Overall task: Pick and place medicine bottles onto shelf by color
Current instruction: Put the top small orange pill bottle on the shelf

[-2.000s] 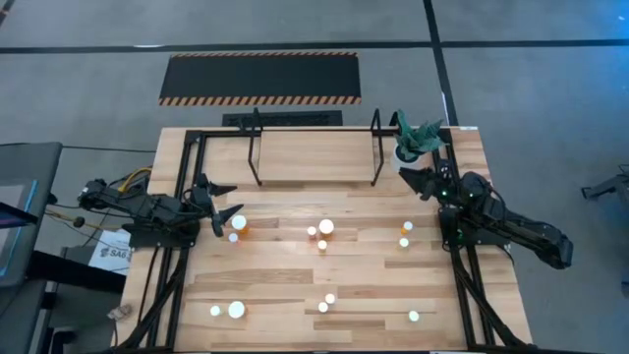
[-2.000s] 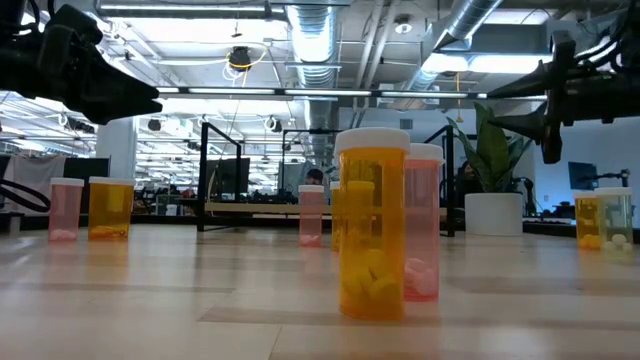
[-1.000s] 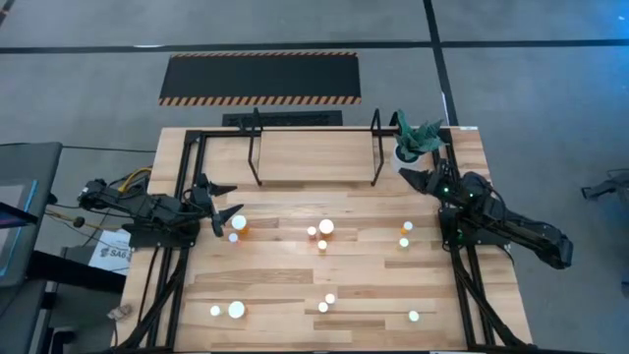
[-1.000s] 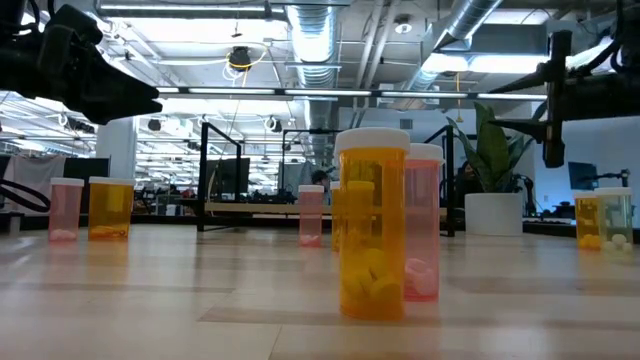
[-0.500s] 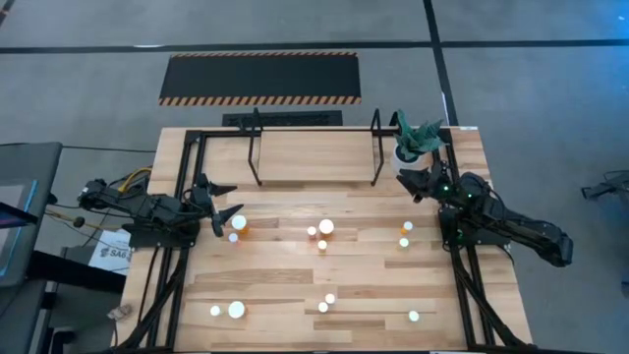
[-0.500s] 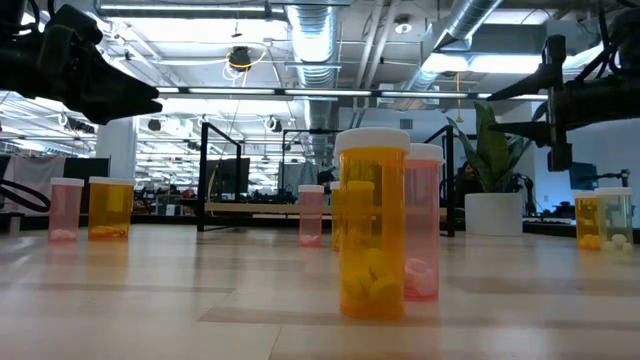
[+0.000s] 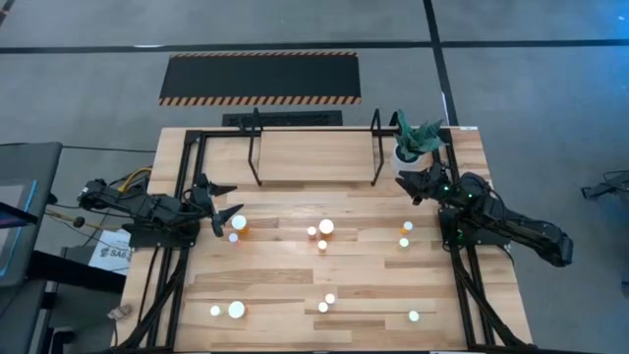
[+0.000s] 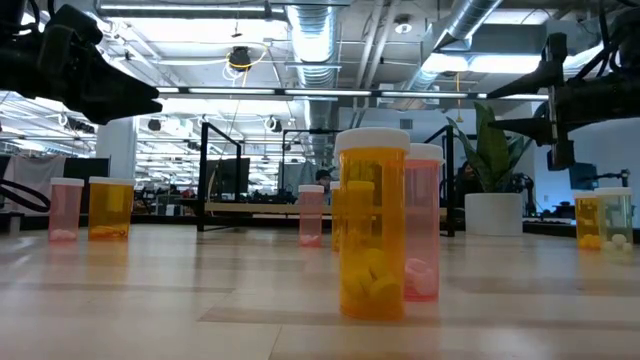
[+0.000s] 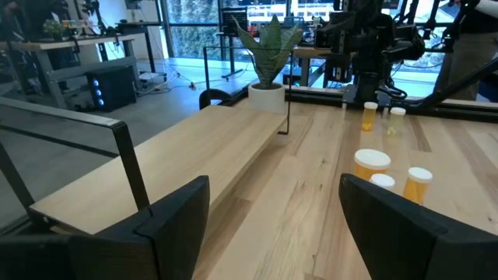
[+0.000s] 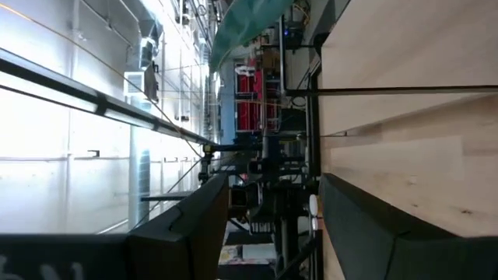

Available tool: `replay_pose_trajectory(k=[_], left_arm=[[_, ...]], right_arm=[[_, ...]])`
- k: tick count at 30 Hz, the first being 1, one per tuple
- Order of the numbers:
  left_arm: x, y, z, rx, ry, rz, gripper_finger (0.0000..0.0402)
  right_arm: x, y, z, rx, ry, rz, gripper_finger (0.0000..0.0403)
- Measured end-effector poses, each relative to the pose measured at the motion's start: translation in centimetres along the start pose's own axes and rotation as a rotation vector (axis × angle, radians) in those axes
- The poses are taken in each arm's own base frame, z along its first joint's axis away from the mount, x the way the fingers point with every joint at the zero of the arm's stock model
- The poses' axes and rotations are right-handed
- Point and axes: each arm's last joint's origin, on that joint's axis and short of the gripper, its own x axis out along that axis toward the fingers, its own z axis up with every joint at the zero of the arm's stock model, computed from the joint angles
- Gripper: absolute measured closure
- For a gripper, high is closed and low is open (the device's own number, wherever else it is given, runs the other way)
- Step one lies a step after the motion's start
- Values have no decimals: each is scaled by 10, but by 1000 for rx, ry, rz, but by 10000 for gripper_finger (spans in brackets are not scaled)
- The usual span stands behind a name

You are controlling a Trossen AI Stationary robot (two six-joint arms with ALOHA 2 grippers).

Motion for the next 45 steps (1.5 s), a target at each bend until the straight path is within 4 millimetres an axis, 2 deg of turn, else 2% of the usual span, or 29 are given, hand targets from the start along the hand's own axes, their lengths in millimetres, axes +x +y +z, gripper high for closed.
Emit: replay_pose_trajectory(k=[7, 14, 19, 24, 29, 37, 45], left_arm=[[0, 0, 0, 0, 0, 0, 129], [0, 0, 0, 0, 0, 0, 129], [0, 0, 0, 0, 0, 0, 129], [0, 0, 0, 0, 0, 0, 129], [0, 0, 0, 0, 0, 0, 129], [0, 0, 0, 0, -1, 0, 129], [0, 0, 0, 0, 0, 0, 129]], right_arm=[[0, 6, -1, -13, 31, 62, 182], [-1, 15, -2, -65, 55, 137, 233], [-7, 41, -4, -198, 71, 222, 259], [-17, 77, -5, -335, 49, 279, 249], [-26, 108, -7, -473, 57, 142, 212], [-32, 142, -8, -613, 158, -235, 165], [-14, 158, -7, -749, 355, -648, 163]])
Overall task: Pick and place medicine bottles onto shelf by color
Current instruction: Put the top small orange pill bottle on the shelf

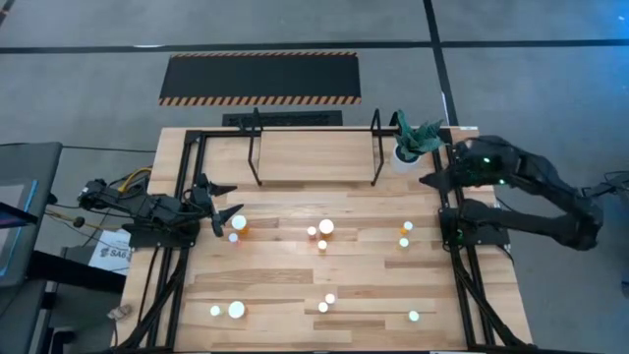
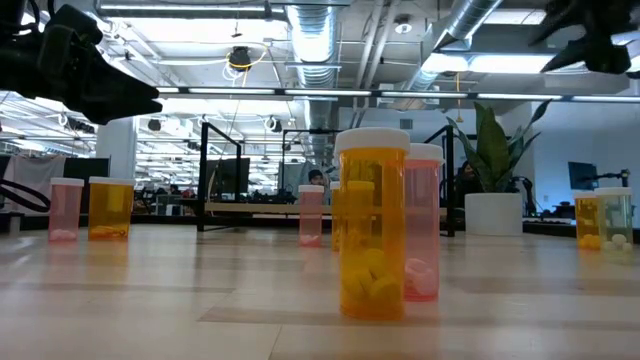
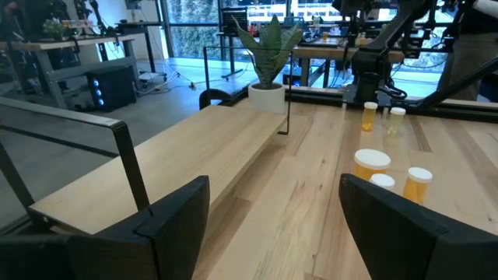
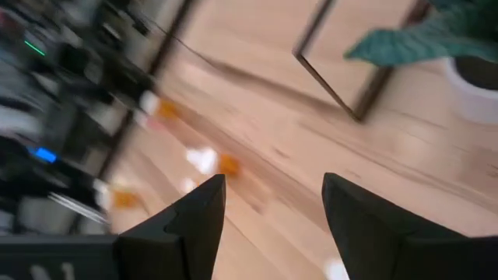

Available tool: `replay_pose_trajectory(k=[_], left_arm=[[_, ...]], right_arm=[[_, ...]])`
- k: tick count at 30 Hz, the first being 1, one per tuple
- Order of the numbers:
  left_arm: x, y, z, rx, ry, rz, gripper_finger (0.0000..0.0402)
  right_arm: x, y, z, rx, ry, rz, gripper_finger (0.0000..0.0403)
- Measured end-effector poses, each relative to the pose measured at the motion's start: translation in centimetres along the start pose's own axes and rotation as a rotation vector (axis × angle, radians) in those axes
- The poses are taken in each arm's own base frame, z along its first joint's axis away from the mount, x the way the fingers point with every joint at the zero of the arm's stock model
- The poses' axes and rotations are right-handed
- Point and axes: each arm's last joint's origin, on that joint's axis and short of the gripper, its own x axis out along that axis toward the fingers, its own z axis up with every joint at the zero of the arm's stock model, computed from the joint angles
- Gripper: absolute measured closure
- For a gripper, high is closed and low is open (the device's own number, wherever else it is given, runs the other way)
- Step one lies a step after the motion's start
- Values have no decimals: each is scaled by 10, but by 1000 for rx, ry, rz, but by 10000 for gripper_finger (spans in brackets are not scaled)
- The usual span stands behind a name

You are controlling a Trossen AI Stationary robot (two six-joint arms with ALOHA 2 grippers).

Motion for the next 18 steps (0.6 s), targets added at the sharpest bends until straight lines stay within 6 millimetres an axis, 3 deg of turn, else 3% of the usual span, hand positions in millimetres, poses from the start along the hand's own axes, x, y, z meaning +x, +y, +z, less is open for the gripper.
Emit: replay_pose_trajectory(k=[9, 18], left_arm=[[0, 0, 0, 0, 0, 0, 129], [0, 0, 0, 0, 0, 0, 129]], right_arm=[[26, 3, 8, -152, 309, -233, 163], [47, 3, 15, -173, 370, -338, 163]])
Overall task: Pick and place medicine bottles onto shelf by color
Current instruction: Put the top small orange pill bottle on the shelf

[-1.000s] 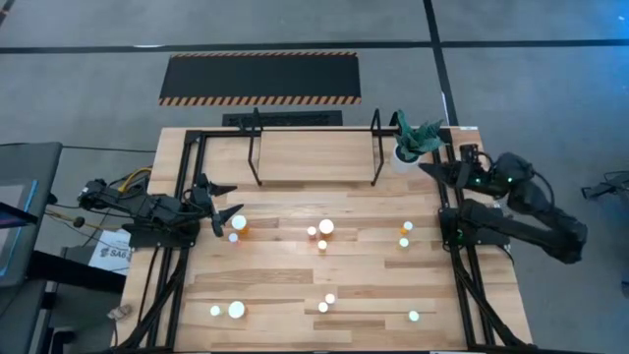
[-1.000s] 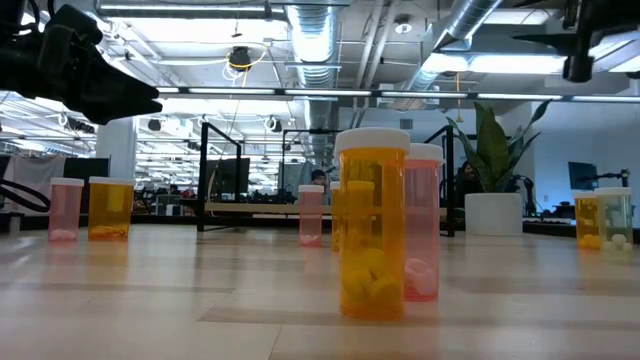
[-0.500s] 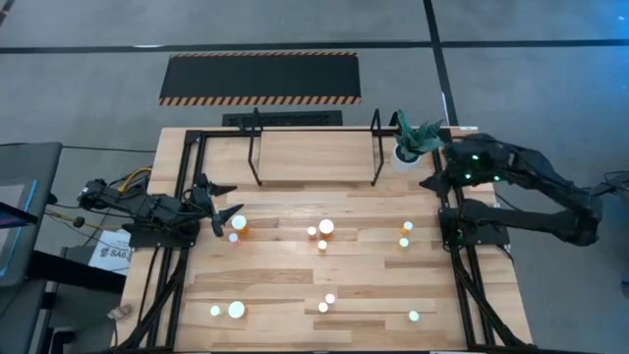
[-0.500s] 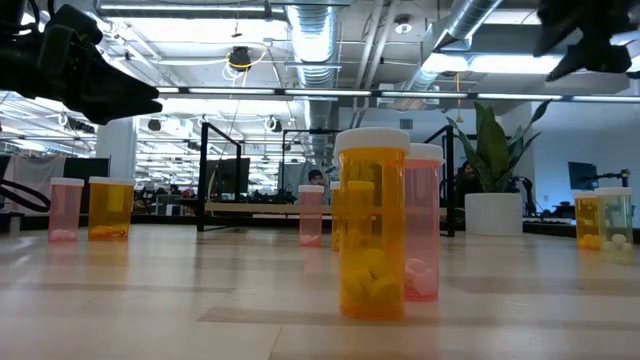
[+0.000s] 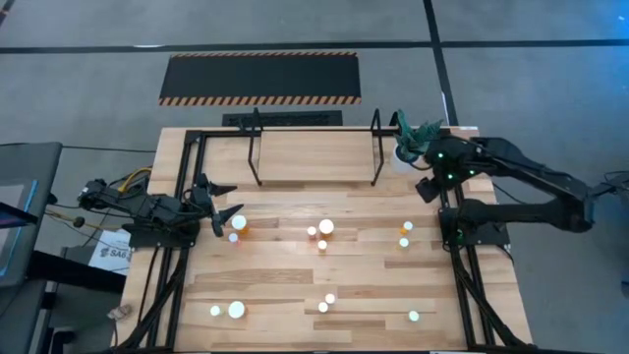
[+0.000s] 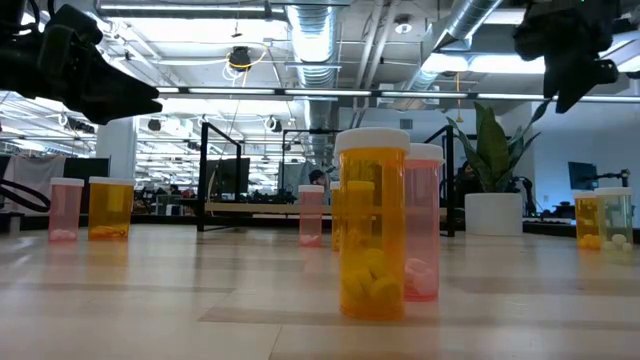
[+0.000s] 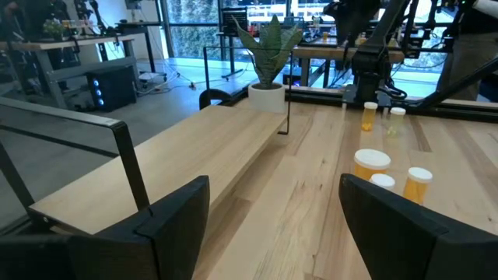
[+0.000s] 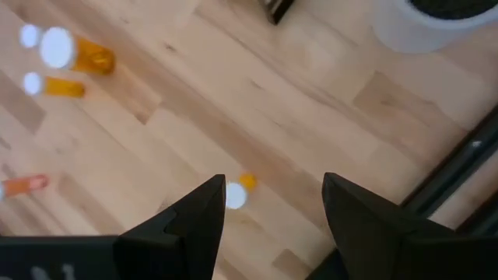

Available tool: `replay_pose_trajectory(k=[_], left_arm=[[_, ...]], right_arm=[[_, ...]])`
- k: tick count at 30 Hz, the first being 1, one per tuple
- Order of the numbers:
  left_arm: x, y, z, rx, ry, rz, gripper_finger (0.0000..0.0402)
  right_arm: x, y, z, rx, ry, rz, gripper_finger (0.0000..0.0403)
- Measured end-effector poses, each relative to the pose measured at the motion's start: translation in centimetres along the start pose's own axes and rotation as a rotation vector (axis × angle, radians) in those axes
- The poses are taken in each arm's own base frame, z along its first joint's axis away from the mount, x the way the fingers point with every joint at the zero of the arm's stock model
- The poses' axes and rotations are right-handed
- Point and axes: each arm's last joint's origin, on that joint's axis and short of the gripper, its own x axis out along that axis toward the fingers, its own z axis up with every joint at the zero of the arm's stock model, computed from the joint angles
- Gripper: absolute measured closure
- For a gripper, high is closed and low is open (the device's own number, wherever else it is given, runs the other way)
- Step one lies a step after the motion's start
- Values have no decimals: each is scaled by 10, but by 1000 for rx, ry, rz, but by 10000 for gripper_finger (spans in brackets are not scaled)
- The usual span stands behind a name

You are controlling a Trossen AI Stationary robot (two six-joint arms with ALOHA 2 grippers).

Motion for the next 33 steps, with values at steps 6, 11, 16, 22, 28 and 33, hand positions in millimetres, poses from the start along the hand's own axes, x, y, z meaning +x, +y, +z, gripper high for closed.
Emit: replay_pose_trajectory(k=[6, 11, 16, 22, 28, 33], left_arm=[[0, 0, 0, 0, 1, 0, 129], [0, 0, 0, 0, 0, 0, 129], [0, 0, 0, 0, 0, 0, 129], [0, 0, 0, 0, 1, 1, 129], [0, 0, 0, 0, 1, 0, 129], [0, 0, 0, 0, 0, 0, 129]], right_arm=[[4, 1, 3, -11, -6, -69, 163], [7, 2, 5, -21, 11, -85, 163], [7, 2, 3, -205, 37, -84, 163], [8, 10, -7, -297, 108, -22, 163], [22, 23, -16, -387, 163, -5, 163], [41, 34, -23, -447, 237, -17, 163]])
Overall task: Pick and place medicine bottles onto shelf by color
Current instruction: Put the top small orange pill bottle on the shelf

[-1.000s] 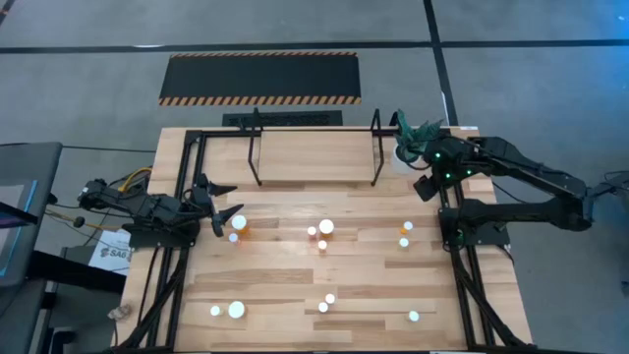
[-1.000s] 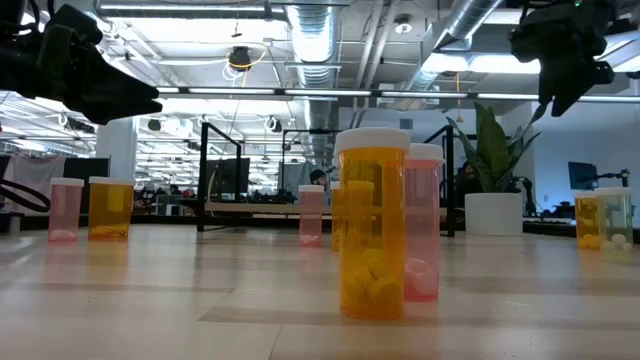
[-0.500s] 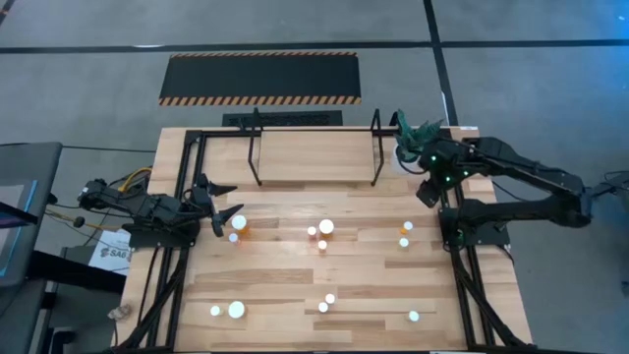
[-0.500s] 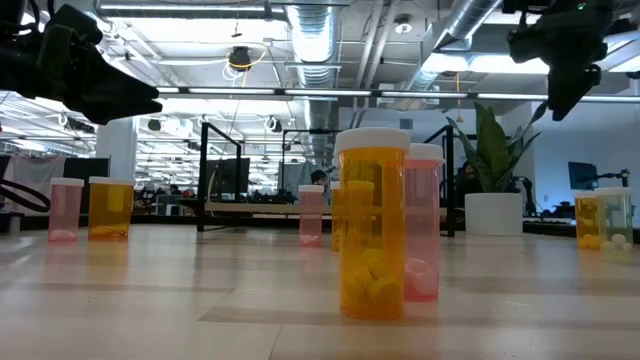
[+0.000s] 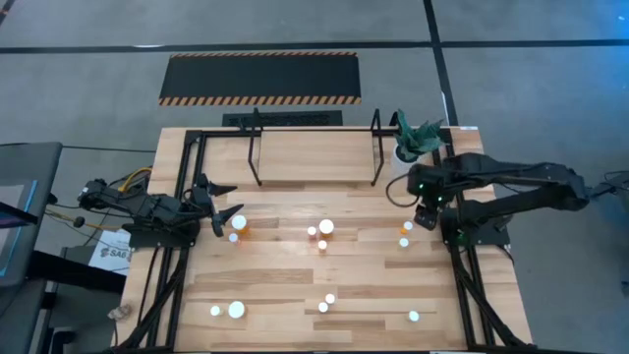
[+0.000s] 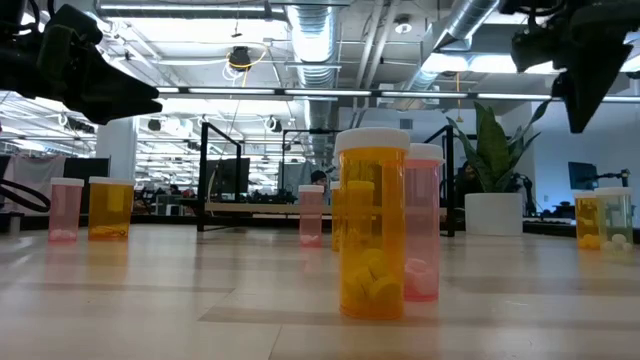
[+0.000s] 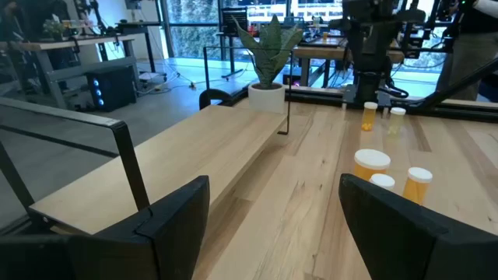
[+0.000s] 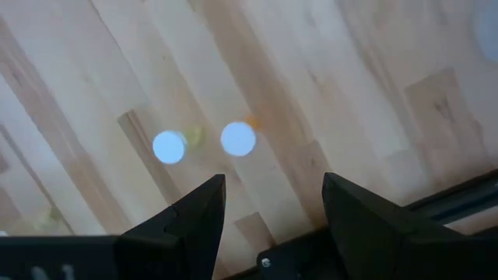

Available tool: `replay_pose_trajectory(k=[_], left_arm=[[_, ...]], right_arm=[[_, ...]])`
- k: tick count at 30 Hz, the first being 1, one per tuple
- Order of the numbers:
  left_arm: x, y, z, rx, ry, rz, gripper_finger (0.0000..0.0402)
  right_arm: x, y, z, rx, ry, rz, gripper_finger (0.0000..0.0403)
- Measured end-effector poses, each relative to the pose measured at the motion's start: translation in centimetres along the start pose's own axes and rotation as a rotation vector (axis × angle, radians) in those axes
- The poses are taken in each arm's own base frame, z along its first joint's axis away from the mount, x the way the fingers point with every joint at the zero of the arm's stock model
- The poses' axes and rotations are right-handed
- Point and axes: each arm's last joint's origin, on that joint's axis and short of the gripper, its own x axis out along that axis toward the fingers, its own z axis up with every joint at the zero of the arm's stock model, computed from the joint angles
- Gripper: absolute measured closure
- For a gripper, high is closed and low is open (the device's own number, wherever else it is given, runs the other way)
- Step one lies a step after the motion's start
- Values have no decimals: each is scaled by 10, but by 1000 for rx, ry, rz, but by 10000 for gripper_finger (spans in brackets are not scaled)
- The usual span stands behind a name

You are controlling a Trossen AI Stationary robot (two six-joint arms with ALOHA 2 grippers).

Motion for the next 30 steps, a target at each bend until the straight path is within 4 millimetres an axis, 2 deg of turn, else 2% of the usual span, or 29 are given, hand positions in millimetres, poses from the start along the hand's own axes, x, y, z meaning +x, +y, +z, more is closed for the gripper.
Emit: replay_pose_trajectory(k=[12, 19, 30], left_arm=[[0, 0, 0, 0, 0, 0, 129], [0, 0, 0, 0, 0, 0, 129], [0, 0, 0, 0, 0, 0, 129]], right_arm=[[25, 20, 11, -14, 131, -51, 163], [40, 32, 20, -63, 152, -55, 163], [58, 41, 29, -46, 201, -81, 163]])
